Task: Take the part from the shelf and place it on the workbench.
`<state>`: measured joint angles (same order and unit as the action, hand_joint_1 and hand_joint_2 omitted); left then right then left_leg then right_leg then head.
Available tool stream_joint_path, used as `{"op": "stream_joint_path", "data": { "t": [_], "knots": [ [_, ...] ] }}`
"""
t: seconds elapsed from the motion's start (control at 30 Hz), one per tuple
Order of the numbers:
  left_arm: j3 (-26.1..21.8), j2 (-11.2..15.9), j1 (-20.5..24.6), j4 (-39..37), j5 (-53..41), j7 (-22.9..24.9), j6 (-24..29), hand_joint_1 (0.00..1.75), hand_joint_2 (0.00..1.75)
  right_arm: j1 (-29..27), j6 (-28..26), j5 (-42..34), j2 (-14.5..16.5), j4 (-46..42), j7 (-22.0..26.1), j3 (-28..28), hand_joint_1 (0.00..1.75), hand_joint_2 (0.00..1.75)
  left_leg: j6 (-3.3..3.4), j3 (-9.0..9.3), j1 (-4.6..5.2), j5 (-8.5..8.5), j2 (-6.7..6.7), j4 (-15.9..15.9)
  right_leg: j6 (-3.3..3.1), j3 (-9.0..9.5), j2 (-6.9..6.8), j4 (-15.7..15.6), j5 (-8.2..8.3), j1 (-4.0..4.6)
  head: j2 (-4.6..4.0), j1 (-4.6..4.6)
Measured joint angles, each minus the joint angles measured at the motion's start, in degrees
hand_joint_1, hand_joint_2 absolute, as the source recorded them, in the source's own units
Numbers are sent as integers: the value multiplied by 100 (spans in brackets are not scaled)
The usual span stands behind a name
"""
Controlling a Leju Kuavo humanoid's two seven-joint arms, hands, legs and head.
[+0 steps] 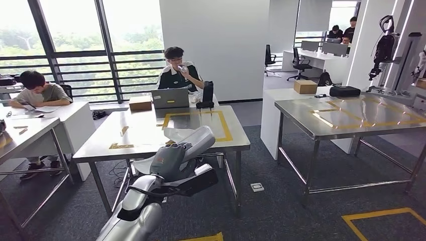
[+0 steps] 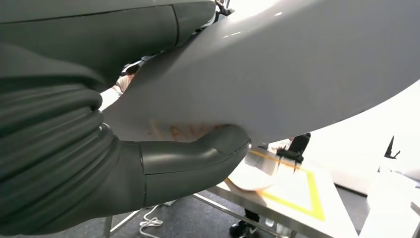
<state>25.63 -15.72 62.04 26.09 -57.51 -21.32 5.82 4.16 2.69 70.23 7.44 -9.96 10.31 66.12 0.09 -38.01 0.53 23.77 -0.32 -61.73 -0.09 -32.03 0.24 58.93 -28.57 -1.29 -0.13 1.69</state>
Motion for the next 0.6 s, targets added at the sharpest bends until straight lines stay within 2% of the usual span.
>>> {"op": "stream_joint_path", "data": {
  "t": [0.03, 0.1, 0.17, 0.2, 0.23, 0.3, 0.33, 0.37, 0.4, 0.47, 0.5, 0.53, 0.6],
  "knots": [
    [-1, 4, 7, 0, -1, -1, 0, 175, 175, 5, 1, 2, 2, 0, 17, 0, 0, 0, 30, 95, 21, -46, 1, 212, 30, 14, -1, -6, -24, -2, 1, -5],
    [-2, 16, 16, 1, -2, 4, 0, 175, 175, 15, 2, 4, 7, -1, 53, 0, 0, 0, 68, 154, 50, 10, -6, 323, 103, 31, -6, -39, -49, -5, 1, -7],
    [-3, 28, 18, 16, -2, 11, 1, 175, 175, 19, 3, 4, 12, -1, 25, 0, 0, 0, 113, 221, 23, 19, -17, 389, 166, 39, -13, -18, -95, -20, 1, -6],
    [-3, 31, 25, 24, -2, 12, 2, 175, 175, 22, 3, 4, 13, -1, 8, 0, 0, 0, 138, 267, 3, 24, -19, 428, 194, -25, -15, 130, -169, -20, 0, -6],
    [-3, 30, 31, 30, -2, 11, 3, 175, 175, 23, 4, 4, 8, -1, 0, 0, 0, 0, 162, 308, -12, 37, -19, 451, 219, -170, -14, 406, -283, -26, 0, -9],
    [-3, 29, 22, 27, -2, 11, 3, 175, 175, 19, 4, 4, -5, -1, 11, 0, 0, 0, 194, 358, -14, 95, -19, 446, 265, -641, -15, 1204, -550, -23, 0, -17],
    [-3, 29, 6, 25, -2, 11, 2, 175, 175, 12, 4, 4, -11, -1, 16, 0, 0, 0, 197, 383, -14, 131, -21, 436, 282, -862, -15, 1505, -592, -25, 1, -20],
    [-3, 29, -10, 22, -2, 12, 2, 175, 175, 7, 4, 4, -14, -1, 6, 0, 0, 0, 192, 415, -16, 172, -25, 422, 293, -995, -15, 1608, -518, -27, 1, -21],
    [-3, 29, -19, 22, -2, 12, 2, 175, 175, 3, 4, 4, -15, -1, -10, 0, 0, 0, 181, 455, -22, 220, -31, 402, 299, -1007, -16, 1472, -322, -30, 1, -22],
    [-3, 30, -21, 25, -2, 13, 2, 175, 175, 1, 4, 4, -18, 0, -35, 0, 0, 0, 132, 533, -33, 340, -39, 342, 307, -756, -22, 720, 190, -36, 0, -20],
    [-3, 31, -17, 25, -3, 14, 1, 175, 175, 4, 5, 4, -16, 1, -29, -1, 0, 0, 97, 552, -27, 402, -47, 299, 291, -618, -24, 375, 337, -30, -1, -20],
    [-3, 33, -15, 25, -5, 16, -6, 175, 175, 6, 7, 4, -14, 1, -12, -1, 0, 0, 64, 560, -15, 449, -52, 272, 256, -528, -26, 164, 392, -24, 0, -16],
    [-3, 38, -17, 22, -20, 20, -20, 175, 175, 9, 11, 5, -8, 3, 15, -2, 0, 0, 9, 565, 9, 500, -63, 263, 154, -482, -24, 87, 328, -9, 0, -9]
  ]
}}
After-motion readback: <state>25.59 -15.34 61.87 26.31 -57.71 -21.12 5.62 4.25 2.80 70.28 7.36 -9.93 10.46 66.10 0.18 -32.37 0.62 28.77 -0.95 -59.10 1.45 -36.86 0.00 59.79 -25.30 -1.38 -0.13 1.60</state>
